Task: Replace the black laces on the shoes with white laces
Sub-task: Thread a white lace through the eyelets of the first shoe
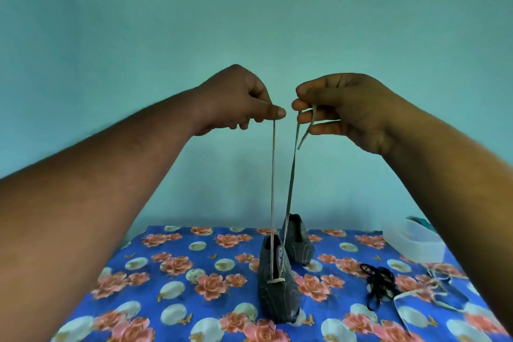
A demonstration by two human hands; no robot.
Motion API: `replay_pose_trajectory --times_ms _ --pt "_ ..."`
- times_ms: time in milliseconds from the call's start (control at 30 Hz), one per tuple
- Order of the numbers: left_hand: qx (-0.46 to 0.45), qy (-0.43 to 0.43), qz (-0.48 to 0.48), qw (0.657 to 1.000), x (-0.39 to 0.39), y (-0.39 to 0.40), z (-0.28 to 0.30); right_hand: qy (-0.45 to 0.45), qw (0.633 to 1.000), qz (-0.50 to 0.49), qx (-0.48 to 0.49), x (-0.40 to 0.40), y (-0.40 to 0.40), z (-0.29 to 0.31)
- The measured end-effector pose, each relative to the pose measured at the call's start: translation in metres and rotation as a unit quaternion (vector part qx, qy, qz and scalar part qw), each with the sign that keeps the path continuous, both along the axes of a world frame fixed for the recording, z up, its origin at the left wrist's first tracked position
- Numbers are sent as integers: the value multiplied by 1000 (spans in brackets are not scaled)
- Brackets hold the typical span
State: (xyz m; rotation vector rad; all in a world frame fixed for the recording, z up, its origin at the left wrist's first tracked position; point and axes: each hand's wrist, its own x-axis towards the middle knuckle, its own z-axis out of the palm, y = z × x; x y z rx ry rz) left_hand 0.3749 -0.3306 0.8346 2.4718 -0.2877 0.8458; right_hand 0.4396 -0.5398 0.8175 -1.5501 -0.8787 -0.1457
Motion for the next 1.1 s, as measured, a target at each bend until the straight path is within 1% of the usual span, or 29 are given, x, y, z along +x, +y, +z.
replay_pose_trajectory --times_ms 100,233,333,400,533,700,900,1000,1100 --pt "-17 -36 -4 999 -2 -5 -7 -12 1000 -2 10 -7 0 4" --pt "-115 -72 -44 990 0 -8 -23 -43 999 -6 -9 -14 -1 0" --pt "-208 -73 -70 973 2 -13 -37 -76 997 1 -15 -20 -3 -4" --pt "-271 -63 -92 956 3 -18 -45 -104 994 -15 -14 -23 -2 -5" --pt "-337 -96 -108 930 5 -23 -50 -145 986 -76 10 -27 1 -5" --pt "-316 -146 -114 931 10 -29 -49 -162 981 -102 25 -30 5 -2" --pt "-302 -213 -147 918 12 -34 -46 -171 975 -123 74 -30 14 4" --pt "-303 -221 -147 915 12 -34 -46 -176 974 -121 76 -29 17 6" --pt "-315 -211 -152 913 11 -32 -48 -177 975 -119 69 -26 20 4"
